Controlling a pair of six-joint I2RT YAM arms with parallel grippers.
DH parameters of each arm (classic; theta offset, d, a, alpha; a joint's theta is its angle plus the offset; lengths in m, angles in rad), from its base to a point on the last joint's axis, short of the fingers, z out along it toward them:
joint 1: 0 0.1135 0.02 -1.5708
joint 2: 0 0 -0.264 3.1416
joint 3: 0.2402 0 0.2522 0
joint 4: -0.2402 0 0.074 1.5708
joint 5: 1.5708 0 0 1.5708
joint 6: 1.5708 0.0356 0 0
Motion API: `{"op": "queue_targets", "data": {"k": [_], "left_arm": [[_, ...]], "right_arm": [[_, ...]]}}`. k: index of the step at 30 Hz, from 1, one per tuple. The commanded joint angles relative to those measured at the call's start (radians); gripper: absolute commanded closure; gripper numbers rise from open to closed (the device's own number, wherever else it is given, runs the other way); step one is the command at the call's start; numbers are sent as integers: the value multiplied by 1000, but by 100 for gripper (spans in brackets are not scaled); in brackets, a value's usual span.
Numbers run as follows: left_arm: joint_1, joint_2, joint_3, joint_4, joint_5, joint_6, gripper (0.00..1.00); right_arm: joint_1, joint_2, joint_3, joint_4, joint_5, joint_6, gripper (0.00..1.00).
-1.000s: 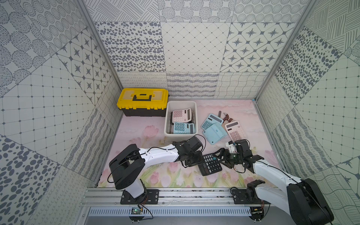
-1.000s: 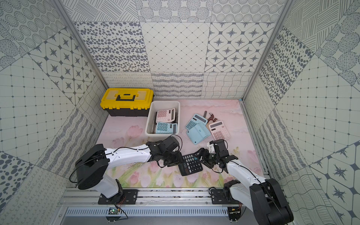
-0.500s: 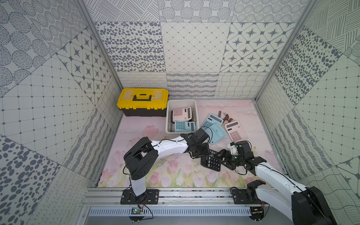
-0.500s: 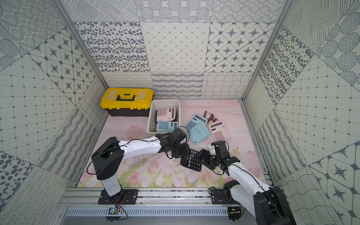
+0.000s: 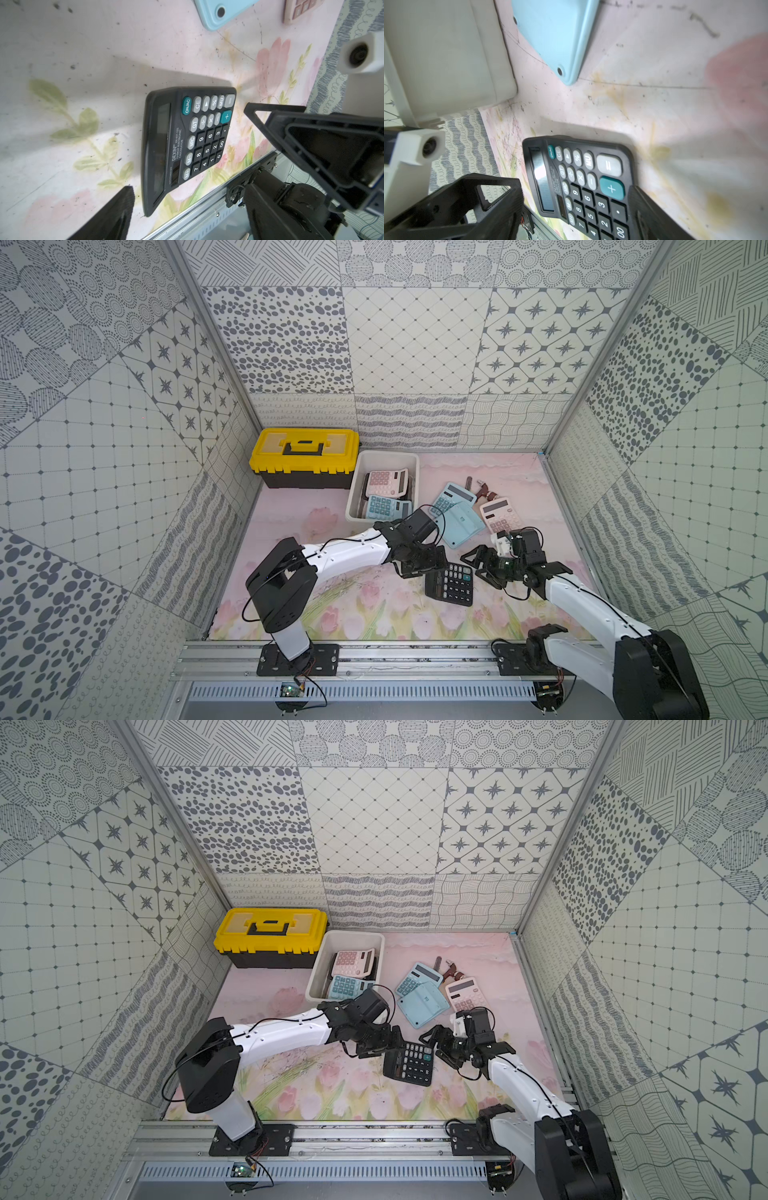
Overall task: Put the calculator in the storage box
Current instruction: Adjust the calculator at the center of the board, then pick up the calculator at the center of the board.
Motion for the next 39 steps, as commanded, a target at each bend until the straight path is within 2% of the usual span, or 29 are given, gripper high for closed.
{"op": "queue_targets", "data": {"k": [1, 9, 18, 23, 31, 36, 39], "left_arm": [[-26, -70, -43, -51, -35, 0, 11], [-84, -96, -117, -28, -41, -46, 13], [-102, -42, -176, 138, -1, -98, 31], [-65, -14, -150, 143, -14, -48, 38], [-18, 79, -78, 170, 108, 31, 52], [-18, 101, -65, 176, 138, 32, 71], [-22, 89, -65, 170, 139, 29, 78]], "right_arm": [[-32, 31, 58, -6, -42, -68, 16], [-54, 209, 178, 2, -73, -155, 16], [-52, 326, 182, 59, -122, -168, 17], [-39, 299, 136, 66, -118, -157, 17], [-29, 222, 39, 66, -98, -132, 17], [-17, 199, 6, 81, -102, -113, 17], [-13, 197, -1, 88, -103, -109, 17]]}}
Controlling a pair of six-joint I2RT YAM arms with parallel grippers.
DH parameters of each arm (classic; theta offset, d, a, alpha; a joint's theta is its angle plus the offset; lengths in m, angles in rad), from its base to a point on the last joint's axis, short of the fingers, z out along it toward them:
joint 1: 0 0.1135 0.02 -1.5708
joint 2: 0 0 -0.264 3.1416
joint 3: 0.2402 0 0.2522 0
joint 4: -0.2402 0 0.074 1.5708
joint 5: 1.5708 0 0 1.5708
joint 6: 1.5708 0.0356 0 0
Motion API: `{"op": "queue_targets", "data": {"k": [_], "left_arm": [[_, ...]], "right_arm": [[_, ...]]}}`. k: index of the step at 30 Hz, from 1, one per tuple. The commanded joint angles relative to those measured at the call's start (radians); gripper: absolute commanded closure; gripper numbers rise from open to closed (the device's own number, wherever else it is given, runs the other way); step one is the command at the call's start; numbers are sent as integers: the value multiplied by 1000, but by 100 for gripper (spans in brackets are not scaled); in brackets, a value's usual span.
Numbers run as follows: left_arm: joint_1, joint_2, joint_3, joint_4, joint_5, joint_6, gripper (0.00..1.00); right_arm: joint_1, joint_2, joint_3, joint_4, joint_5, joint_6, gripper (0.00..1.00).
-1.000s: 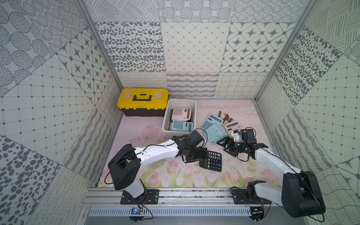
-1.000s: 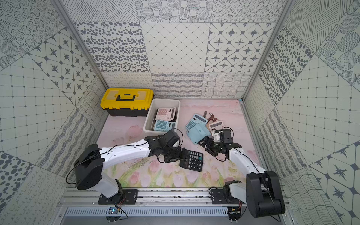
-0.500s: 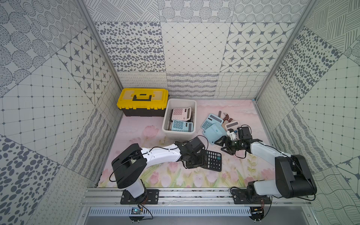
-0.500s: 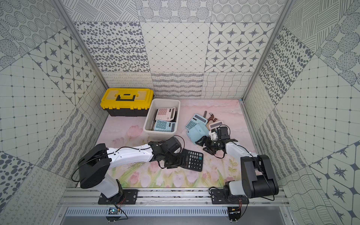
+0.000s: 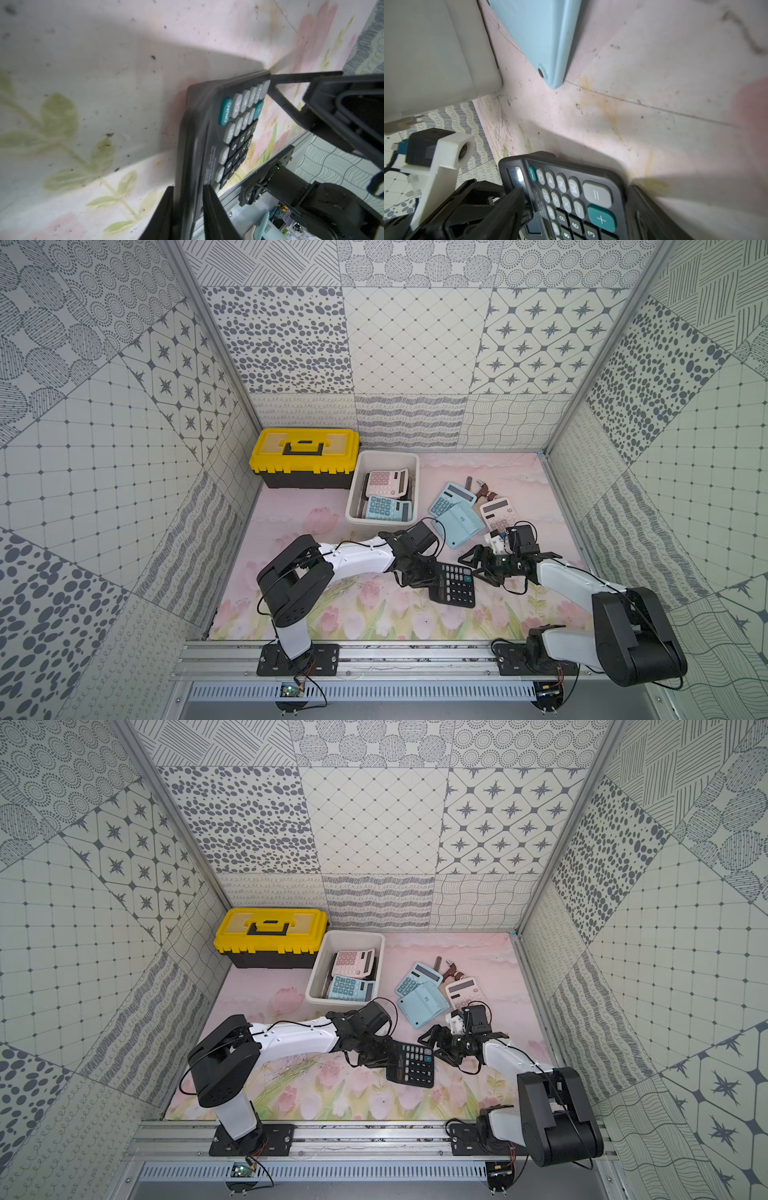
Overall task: Put the calculator in the storage box
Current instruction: Pick up the calculator at the center of the board.
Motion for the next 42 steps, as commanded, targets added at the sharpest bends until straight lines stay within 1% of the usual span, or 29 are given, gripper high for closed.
{"op": "queue_targets", "data": {"k": [1, 4, 5, 11, 15, 20, 23, 27, 33, 37, 39, 42], "left_arm": [[-1, -9, 17, 44, 58, 36, 81], [-2, -33, 20, 22, 48, 40, 87], [-2, -42, 24, 9, 43, 43, 88], [-1, -115, 81, -97, 6, 82, 95], [12, -181, 114, -167, -7, 114, 96], [64, -269, 115, -196, 41, 134, 96], [112, -308, 117, -215, 108, 156, 96], [187, -357, 97, -189, 254, 169, 96], [307, -409, 48, -150, 459, 176, 96], [368, -422, 15, -103, 580, 155, 96], [388, -428, 9, -93, 620, 147, 96], [408, -439, 0, -81, 655, 142, 95]], "right_arm": [[10, -20, -17, 34, -6, 14, 17], [10, -29, -10, 27, -12, 16, 17], [10, -39, -7, 20, -14, 18, 17], [8, -153, 23, -49, -12, 26, 15], [4, -242, 43, -69, -35, 47, 12], [4, -317, 73, -66, -107, 68, 10], [4, -338, 74, 0, -182, 110, 10], [4, -344, 64, 166, -278, 214, 12], [5, -383, 38, 292, -331, 286, 16], [13, -383, 21, 404, -367, 355, 23], [27, -366, 23, 440, -377, 376, 28], [66, -338, 35, 468, -379, 384, 31]]}}
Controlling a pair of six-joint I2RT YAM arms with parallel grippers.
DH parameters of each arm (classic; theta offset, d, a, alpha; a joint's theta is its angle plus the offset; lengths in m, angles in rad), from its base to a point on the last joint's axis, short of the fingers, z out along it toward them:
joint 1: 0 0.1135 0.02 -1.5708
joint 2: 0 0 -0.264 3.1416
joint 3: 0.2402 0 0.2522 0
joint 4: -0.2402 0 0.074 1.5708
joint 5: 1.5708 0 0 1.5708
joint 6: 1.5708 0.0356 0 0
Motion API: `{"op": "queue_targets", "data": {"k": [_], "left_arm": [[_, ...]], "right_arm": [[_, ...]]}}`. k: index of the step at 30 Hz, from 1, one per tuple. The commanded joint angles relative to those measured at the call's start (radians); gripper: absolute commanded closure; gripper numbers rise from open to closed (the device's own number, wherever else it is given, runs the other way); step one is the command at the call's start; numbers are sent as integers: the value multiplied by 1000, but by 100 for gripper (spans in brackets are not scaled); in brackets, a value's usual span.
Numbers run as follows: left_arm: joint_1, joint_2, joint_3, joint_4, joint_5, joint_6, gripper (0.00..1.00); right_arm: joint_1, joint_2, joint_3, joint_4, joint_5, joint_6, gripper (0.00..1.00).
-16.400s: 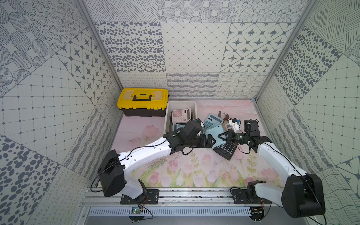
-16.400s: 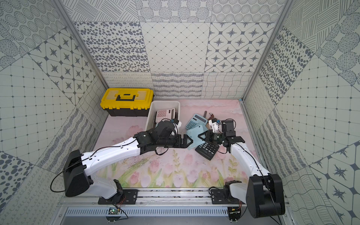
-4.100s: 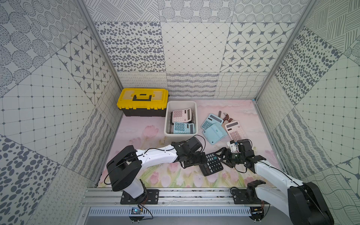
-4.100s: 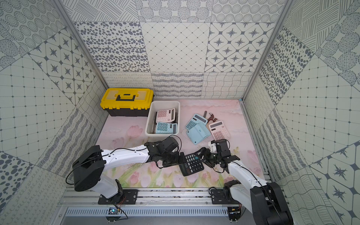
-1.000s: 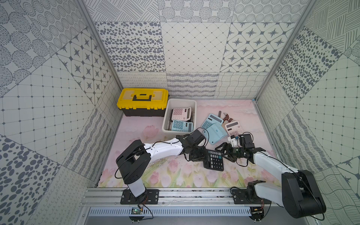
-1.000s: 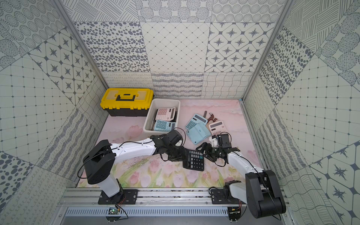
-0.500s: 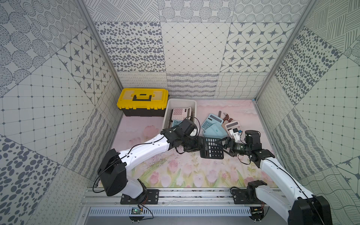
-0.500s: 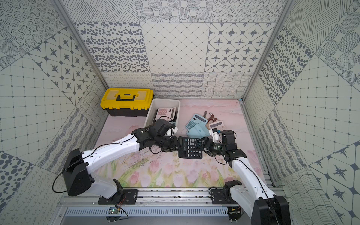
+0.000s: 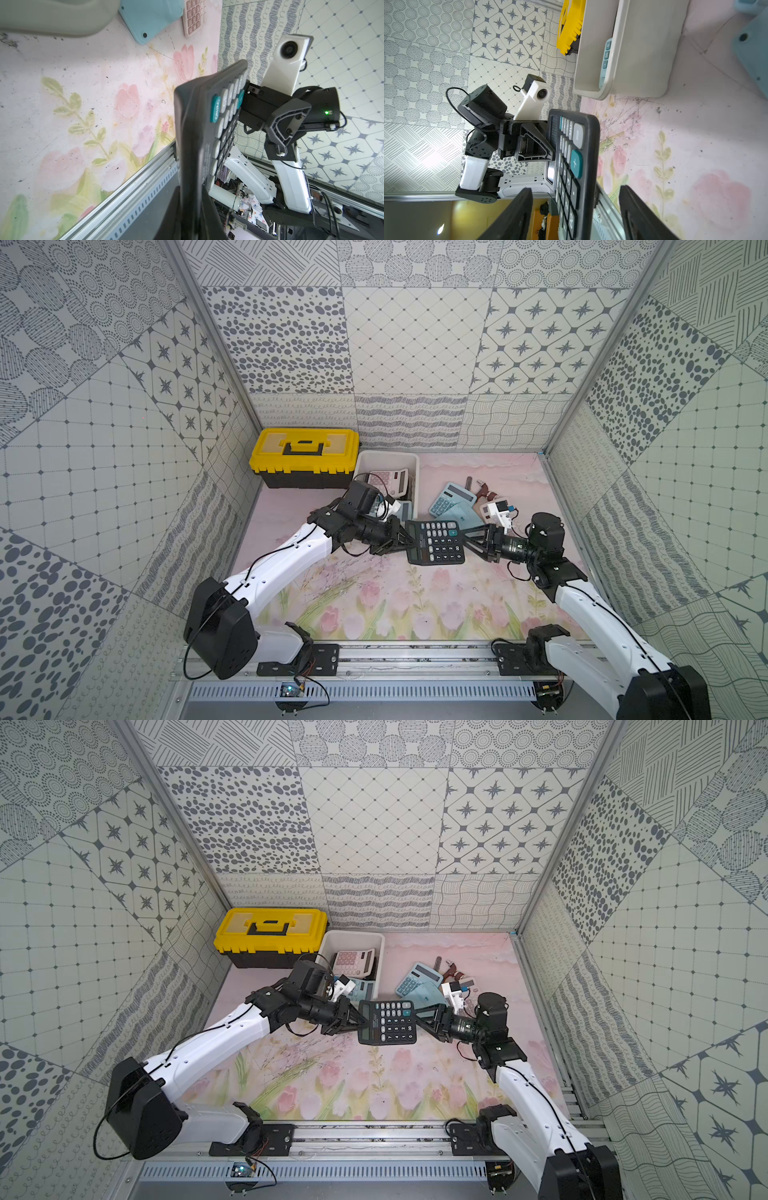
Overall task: Put the calculator in the storage box
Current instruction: Pick up the calculator at the center of the board.
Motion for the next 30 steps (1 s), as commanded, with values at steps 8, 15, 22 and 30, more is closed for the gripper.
{"op": "queue_targets", "data": {"k": [8, 15, 22, 30], "left_arm": [[79, -22, -34, 91, 283, 3, 95], [107, -18, -35, 96, 271, 0, 92], [193, -39, 7, 20, 190, 29, 45], [314, -107, 147, -237, -172, 180, 0]], "right_arm": [[122, 73, 26, 191, 1, 73, 59], [140, 103, 40, 235, 9, 98, 86], [144, 135, 119, 210, 58, 97, 100], [148, 238, 296, 76, 171, 30, 100]]}}
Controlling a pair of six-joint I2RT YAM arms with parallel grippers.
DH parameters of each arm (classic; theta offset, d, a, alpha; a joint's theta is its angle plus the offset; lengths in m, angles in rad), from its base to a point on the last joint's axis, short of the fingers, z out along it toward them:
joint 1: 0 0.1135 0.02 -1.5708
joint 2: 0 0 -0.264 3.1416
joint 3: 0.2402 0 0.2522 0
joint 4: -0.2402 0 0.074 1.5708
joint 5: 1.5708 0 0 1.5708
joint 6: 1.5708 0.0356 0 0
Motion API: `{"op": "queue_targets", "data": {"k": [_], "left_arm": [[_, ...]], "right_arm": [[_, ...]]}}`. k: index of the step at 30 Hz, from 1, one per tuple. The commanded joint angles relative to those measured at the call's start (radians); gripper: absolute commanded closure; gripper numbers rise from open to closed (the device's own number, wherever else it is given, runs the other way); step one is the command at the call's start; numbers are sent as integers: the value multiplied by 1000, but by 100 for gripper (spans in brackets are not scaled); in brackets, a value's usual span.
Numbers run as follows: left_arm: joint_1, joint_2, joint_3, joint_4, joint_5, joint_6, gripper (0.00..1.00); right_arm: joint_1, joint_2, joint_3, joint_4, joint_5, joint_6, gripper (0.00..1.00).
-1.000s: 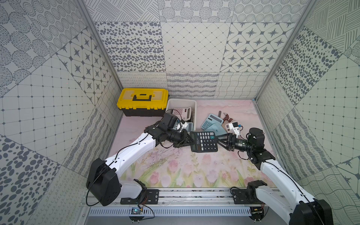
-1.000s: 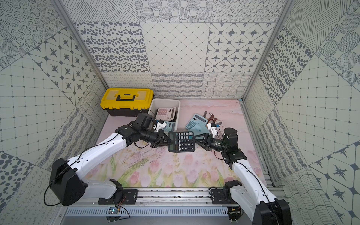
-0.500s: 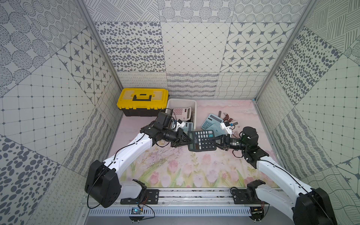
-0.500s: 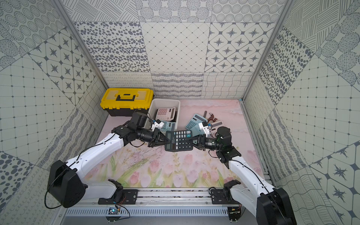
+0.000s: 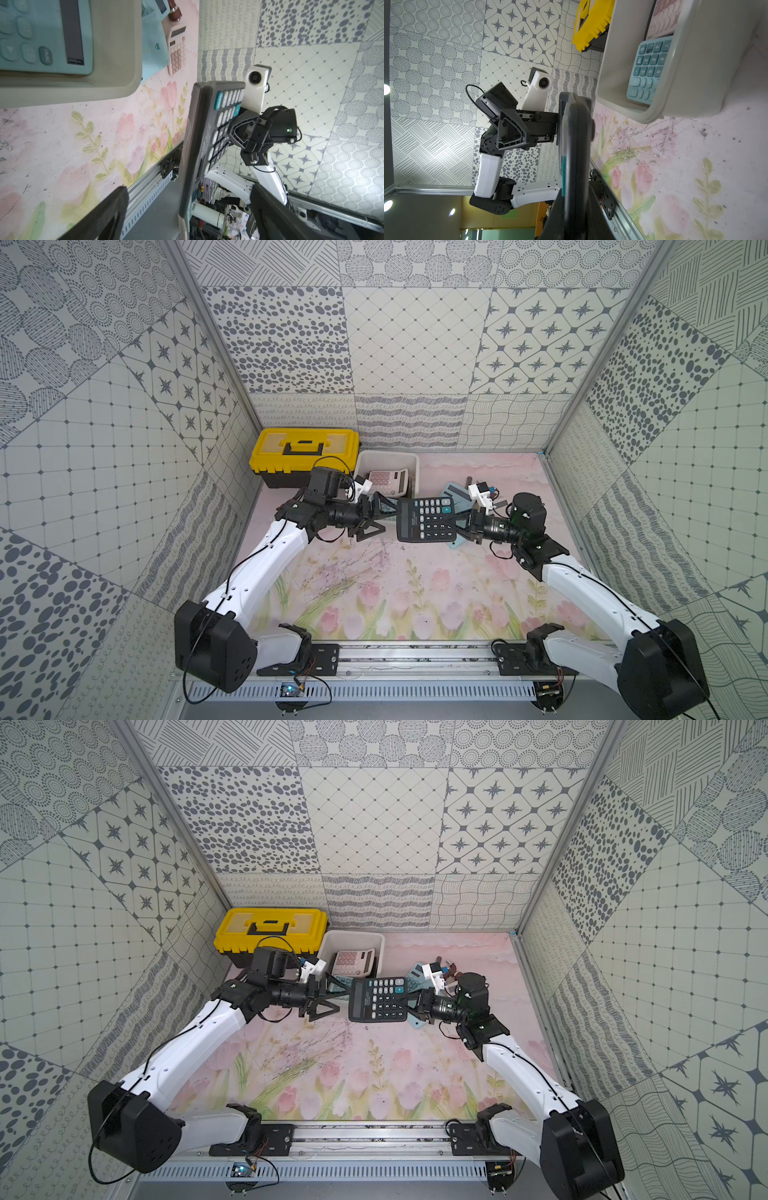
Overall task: Put the calculator in the storage box
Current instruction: Pick up the calculator at the center of the board, then adjust the storage box at the center of the board.
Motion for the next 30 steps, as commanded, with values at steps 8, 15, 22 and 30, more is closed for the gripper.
{"op": "queue_targets", "data": {"k": [8, 15, 22, 30], "left_arm": [[118, 54, 165, -256, -500, 210, 0], [193, 157, 174, -194, -495, 213, 0], [221, 270, 217, -171, -462, 229, 0], [221, 345, 196, -104, -341, 179, 0]], "right_arm": [[25, 213, 284, -113, 164, -85, 100], [88, 421, 530, -247, 267, -125, 100], [136, 608, 777, -391, 366, -184, 100], [162, 823, 1032, -472, 405, -208, 100]]}}
